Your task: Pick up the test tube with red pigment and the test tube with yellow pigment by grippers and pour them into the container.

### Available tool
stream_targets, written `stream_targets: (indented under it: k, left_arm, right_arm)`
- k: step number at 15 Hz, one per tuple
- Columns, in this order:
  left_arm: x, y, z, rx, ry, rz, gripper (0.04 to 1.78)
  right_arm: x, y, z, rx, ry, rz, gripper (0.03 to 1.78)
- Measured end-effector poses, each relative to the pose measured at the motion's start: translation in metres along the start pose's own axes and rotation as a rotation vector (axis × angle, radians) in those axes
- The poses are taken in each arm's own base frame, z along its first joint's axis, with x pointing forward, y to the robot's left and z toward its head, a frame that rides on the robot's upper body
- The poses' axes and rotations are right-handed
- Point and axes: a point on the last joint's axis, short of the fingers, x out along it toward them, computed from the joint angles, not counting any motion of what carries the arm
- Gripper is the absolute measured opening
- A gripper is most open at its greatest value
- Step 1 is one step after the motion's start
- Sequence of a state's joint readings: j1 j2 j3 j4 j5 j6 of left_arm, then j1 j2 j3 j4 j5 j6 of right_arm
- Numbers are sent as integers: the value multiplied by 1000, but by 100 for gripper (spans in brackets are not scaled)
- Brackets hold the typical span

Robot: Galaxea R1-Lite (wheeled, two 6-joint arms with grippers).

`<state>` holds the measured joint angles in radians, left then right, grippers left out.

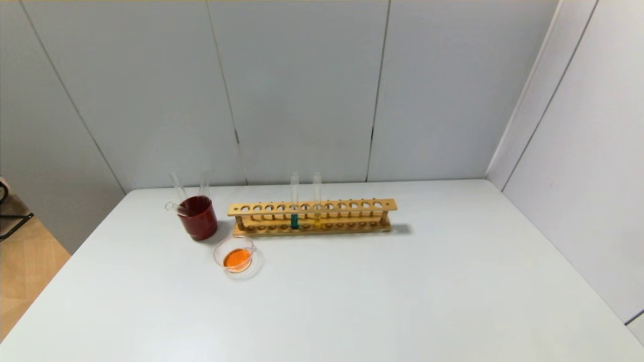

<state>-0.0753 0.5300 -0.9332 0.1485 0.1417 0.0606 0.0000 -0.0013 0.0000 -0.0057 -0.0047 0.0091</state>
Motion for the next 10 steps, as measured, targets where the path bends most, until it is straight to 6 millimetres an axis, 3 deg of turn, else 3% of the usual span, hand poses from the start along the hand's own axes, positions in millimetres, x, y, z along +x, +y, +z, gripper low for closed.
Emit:
stream_targets:
  k: [2, 5, 8, 10]
  left_arm:
    - [-51, 4, -16, 8, 9, 21, 175]
    - [-103, 5, -46, 36, -3, 25, 175]
    - [-120, 4, -68, 13, -61, 55, 175]
    - [-112, 2, -83, -1, -83, 69, 175]
  right_arm:
    - [0, 0, 0, 0, 0, 0, 175]
    - [0, 0, 0, 0, 0, 0, 175]
    - [0, 0, 0, 0, 0, 0, 175]
    - [0, 0, 0, 0, 0, 0, 175]
